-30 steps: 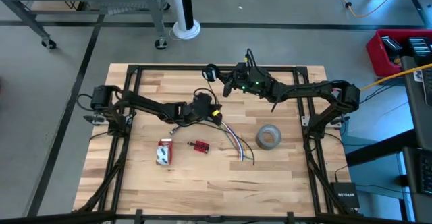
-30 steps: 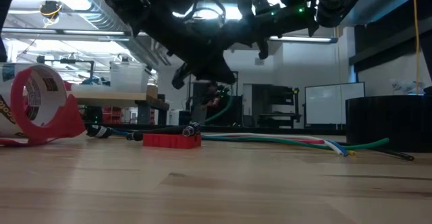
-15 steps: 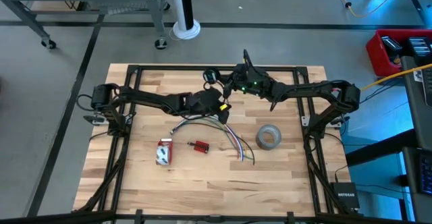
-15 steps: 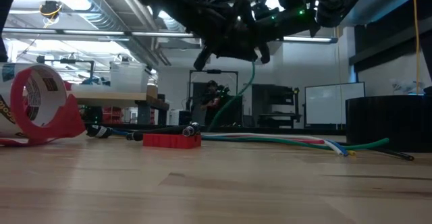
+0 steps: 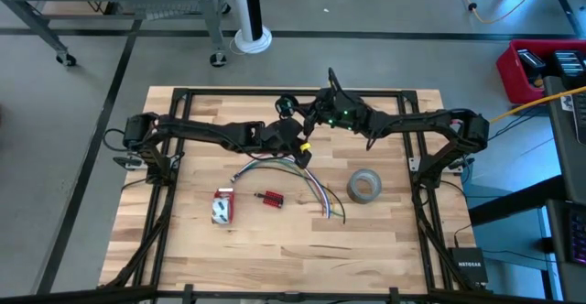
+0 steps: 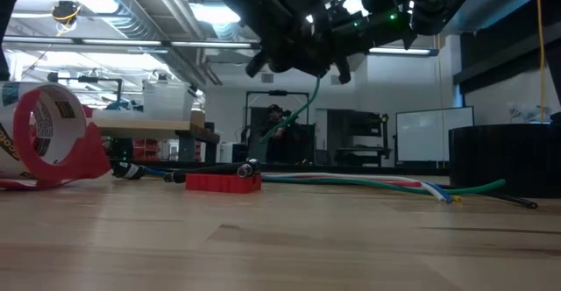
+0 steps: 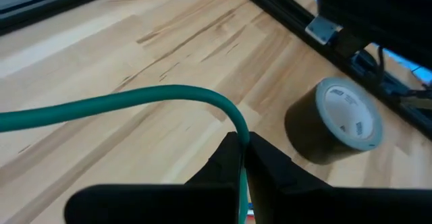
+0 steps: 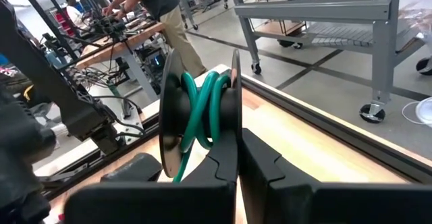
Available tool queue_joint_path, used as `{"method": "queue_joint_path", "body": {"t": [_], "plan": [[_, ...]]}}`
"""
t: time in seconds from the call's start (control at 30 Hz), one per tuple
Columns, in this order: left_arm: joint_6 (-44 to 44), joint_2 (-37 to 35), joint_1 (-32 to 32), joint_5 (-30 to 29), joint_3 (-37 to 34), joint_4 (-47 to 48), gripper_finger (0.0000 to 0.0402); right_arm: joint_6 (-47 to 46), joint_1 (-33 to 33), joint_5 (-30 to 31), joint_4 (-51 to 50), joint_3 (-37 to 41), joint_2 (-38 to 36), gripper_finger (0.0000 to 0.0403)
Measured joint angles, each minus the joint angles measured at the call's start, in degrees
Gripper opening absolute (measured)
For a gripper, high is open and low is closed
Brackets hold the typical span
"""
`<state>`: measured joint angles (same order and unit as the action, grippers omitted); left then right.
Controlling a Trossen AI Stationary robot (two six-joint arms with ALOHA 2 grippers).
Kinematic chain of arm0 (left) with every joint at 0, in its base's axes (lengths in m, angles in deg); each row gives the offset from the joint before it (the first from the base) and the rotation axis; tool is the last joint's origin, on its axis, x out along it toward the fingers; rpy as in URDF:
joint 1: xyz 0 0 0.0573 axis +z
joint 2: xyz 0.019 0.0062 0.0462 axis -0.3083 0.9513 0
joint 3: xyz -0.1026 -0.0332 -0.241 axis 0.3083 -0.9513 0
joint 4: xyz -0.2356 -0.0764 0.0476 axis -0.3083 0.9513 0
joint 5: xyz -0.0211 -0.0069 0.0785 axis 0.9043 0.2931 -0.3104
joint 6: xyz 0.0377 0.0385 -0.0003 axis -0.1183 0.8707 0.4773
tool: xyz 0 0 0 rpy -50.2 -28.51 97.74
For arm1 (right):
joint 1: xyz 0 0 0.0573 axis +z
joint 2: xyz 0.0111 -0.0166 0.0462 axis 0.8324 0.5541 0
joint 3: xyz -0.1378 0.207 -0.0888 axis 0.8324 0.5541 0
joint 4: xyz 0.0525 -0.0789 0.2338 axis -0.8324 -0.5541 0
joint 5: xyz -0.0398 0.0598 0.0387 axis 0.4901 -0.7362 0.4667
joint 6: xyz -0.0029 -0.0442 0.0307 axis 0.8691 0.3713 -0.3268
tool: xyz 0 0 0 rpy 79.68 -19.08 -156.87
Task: Coil cords
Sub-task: Coil the green wire onto the black spool
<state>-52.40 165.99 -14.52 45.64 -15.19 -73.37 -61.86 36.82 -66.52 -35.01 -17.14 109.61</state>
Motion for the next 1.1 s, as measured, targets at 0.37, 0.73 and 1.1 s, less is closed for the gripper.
{"method": "queue_joint_path", "body": {"t": [0.37, 0.73, 1.1], "plan": [[2.5, -2.7, -3.9, -11.4, 0.1, 2.5, 0.0, 0.0, 0.0, 0.6, -0.1, -0.1, 0.0, 0.0001], [5.3, -3.1, -2.9, -11.7, 0.1, 2.6, 0.0, 0.0, 0.0, 0.5, -0.7, -0.1, 0.0, 0.0001], [10.2, -7.6, -2.3, -11.9, 0.1, 2.5, 0.0, 0.0, 0.0, 0.1, -0.7, -0.1, 0.0, 0.0001]]}}
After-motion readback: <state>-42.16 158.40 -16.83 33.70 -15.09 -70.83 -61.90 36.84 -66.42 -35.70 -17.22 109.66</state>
